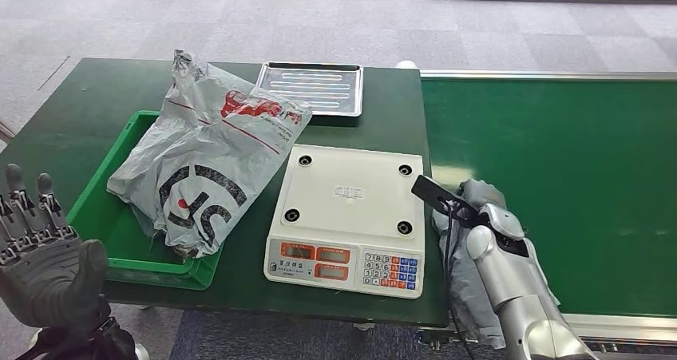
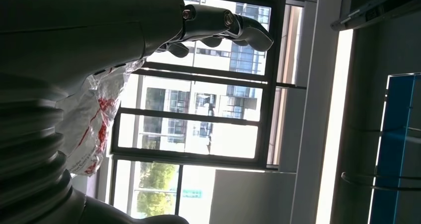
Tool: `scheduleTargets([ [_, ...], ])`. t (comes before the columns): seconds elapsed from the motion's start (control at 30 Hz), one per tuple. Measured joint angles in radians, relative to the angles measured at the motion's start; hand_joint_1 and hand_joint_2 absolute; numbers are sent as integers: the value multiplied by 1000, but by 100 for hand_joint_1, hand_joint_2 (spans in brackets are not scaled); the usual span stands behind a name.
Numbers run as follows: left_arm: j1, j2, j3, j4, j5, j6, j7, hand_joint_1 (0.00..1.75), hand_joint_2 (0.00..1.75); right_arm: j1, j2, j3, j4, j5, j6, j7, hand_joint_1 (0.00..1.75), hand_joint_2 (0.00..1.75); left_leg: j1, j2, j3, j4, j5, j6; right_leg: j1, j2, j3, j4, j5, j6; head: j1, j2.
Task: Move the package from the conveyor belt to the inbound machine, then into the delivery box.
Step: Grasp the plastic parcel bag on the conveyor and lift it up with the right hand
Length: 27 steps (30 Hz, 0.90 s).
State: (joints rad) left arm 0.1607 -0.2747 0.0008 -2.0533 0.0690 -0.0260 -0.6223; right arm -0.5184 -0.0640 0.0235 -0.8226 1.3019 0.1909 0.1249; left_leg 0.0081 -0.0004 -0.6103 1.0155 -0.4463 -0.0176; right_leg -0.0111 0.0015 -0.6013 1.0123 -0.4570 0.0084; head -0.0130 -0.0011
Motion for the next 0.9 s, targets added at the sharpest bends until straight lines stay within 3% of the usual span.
scheduleTargets([
  [0.23, 0, 0, 0, 3, 0, -1, -9, 0, 175, -33, -46, 35, 34, 14, -24, -20, 175, 175, 0, -1, 0, 0, 0, 0, 0, 0, 0, 0, 0, 0, 0, 0],
  [0.6, 3, 0, 1, 2, 3, -1, -14, 0, 175, -45, -62, 50, 41, 27, -50, 22, 175, 175, 0, -1, -1, 0, 0, 0, 0, -1, 0, 0, 0, 0, 0, 0],
  [0.9, 22, -2, 3, -10, 7, 13, -33, 0, 175, -74, -77, 50, -156, 46, -87, 91, 175, 175, 0, -1, -1, 0, 0, 0, -1, -1, 0, 0, 0, 0, 0, 0],
])
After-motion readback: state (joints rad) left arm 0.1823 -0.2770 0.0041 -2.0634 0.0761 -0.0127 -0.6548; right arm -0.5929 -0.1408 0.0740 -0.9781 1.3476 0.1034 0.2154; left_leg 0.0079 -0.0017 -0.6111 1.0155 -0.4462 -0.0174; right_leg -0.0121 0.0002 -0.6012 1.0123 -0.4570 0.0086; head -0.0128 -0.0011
